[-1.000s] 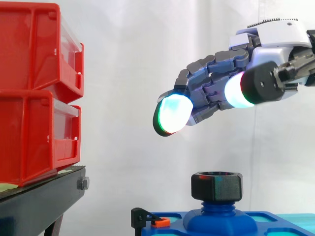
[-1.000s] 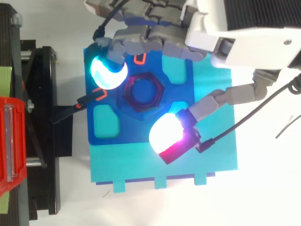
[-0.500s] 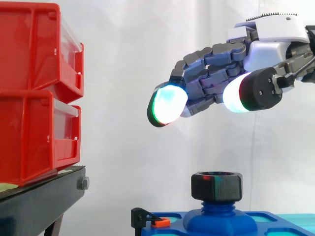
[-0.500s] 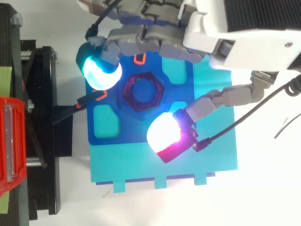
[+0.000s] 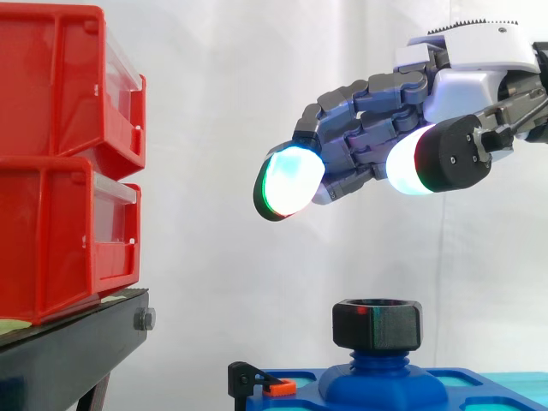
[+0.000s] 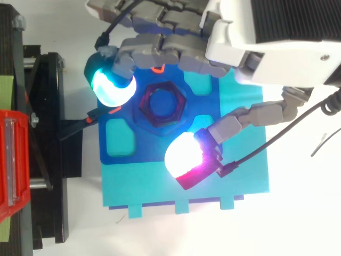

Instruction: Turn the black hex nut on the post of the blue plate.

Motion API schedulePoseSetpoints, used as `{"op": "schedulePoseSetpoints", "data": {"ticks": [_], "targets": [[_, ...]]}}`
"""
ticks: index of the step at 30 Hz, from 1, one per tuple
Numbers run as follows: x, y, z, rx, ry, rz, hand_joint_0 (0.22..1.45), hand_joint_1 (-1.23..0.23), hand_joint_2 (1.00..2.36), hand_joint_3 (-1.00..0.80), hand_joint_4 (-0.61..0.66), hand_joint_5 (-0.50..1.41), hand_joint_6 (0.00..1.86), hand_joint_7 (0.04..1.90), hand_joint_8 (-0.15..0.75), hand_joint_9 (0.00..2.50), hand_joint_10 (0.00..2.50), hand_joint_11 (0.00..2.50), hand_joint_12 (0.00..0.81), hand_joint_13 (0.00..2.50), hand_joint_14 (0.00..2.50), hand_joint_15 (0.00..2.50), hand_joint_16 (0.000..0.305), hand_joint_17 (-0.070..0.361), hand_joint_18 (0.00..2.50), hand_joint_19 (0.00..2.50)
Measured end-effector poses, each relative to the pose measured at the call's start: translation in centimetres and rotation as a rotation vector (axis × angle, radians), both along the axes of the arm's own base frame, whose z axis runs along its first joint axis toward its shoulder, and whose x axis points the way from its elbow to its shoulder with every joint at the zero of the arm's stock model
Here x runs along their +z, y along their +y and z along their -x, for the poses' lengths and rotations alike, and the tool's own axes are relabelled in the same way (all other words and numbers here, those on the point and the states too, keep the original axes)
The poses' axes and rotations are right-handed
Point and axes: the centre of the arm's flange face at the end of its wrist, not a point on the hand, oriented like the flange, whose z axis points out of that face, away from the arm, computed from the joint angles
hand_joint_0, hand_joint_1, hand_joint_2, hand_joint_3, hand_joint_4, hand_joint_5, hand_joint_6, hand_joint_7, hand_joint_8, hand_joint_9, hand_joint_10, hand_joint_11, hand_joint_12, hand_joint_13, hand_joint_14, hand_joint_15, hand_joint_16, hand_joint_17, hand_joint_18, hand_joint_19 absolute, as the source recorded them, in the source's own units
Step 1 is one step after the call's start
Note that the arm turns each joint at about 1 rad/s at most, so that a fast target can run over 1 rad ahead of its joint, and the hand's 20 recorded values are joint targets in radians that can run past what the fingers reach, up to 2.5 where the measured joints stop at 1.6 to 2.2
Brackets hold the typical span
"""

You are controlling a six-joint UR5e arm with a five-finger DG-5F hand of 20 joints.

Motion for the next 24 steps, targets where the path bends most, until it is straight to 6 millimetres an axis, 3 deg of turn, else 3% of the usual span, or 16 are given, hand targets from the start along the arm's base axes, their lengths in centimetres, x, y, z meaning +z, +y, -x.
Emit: {"op": "schedulePoseSetpoints", "data": {"ticks": [6,12,18,24], "targets": [[-0.1,0.5,-0.1,-0.004,0.002,0.002,0.42,-0.78,1.00,-0.50,0.18,-0.30,0.50,0.82,0.226,0.00,0.00,0.00,0.396,0.00,0.00,0.07,0.055,0.125,0.00,0.39],[-2.6,0.9,-1.6,0.005,0.027,-0.025,0.42,-0.76,1.00,-0.50,0.19,-0.30,0.50,0.82,0.228,0.00,0.00,0.00,0.400,0.00,0.00,0.06,0.056,0.125,0.00,0.39],[-0.1,1.7,-2.6,0.018,0.042,0.002,0.42,-0.75,1.00,-0.50,0.19,-0.29,0.50,0.83,0.223,0.00,0.00,0.00,0.402,0.00,0.00,0.04,0.056,0.126,0.00,0.37],[0.4,1.8,-1.7,0.025,0.145,0.061,0.41,-0.77,1.00,-0.50,0.20,-0.29,0.50,0.81,0.230,0.00,0.00,0.00,0.408,0.00,0.00,0.01,0.057,0.127,0.00,0.33]]}}
